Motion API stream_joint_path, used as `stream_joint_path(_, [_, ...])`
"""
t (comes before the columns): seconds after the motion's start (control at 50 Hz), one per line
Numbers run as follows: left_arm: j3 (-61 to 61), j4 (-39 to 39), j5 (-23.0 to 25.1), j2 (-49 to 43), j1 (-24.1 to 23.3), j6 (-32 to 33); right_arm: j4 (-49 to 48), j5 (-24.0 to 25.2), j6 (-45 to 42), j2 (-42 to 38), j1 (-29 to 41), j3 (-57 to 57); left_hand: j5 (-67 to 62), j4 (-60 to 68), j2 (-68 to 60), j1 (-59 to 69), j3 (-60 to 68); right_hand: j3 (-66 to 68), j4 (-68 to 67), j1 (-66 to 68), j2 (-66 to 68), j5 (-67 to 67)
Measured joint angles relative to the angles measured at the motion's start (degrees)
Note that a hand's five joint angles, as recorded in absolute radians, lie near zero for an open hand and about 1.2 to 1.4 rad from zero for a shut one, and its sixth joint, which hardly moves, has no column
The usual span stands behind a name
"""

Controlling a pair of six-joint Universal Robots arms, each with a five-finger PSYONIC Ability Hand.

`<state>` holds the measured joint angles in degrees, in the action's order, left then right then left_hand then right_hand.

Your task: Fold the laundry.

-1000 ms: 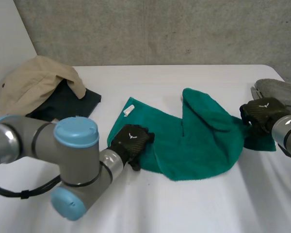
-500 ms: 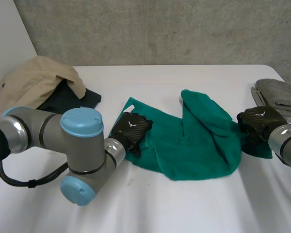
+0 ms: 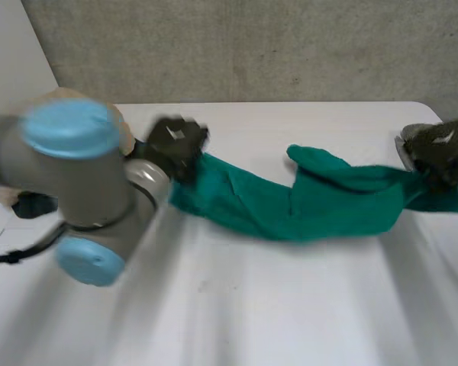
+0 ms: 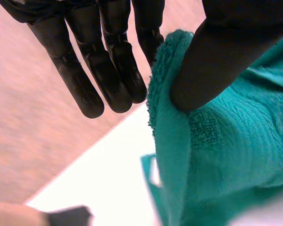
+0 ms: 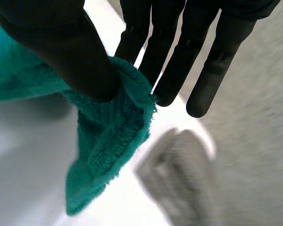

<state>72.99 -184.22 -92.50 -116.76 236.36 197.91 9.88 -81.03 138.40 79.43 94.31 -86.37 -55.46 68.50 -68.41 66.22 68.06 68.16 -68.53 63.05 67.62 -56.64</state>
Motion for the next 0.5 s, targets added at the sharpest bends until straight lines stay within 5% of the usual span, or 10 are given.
stream_joint_path(0.14, [8.5,0.0,0.1,18.7,6.1,0.3,11.9,0.2,-7.1,6.9,-2.7,10.9,0.0,0.0,-0.1,0.0,0.1,0.0,0.0,0.0,0.0,-0.3])
stream_joint_path(0.26, [13.7,0.3,2.4,26.1,11.7,0.4,21.7,0.9,-8.9,8.1,-3.9,19.6,0.0,0.2,-0.1,0.0,0.2,0.0,0.0,1.2,0.0,-1.7])
stream_joint_path(0.38, [15.3,0.5,6.0,24.0,15.6,0.2,26.2,0.9,-12.5,2.4,-3.9,22.7,0.0,0.2,-0.2,0.0,0.2,0.0,0.0,1.2,0.0,-1.7])
stream_joint_path(0.5, [9.1,-0.8,7.3,12.5,15.3,-0.1,25.1,-0.2,-14.0,-7.9,-3.2,26.0,0.0,0.3,-0.2,0.0,0.3,0.0,0.0,1.2,0.0,-1.7])
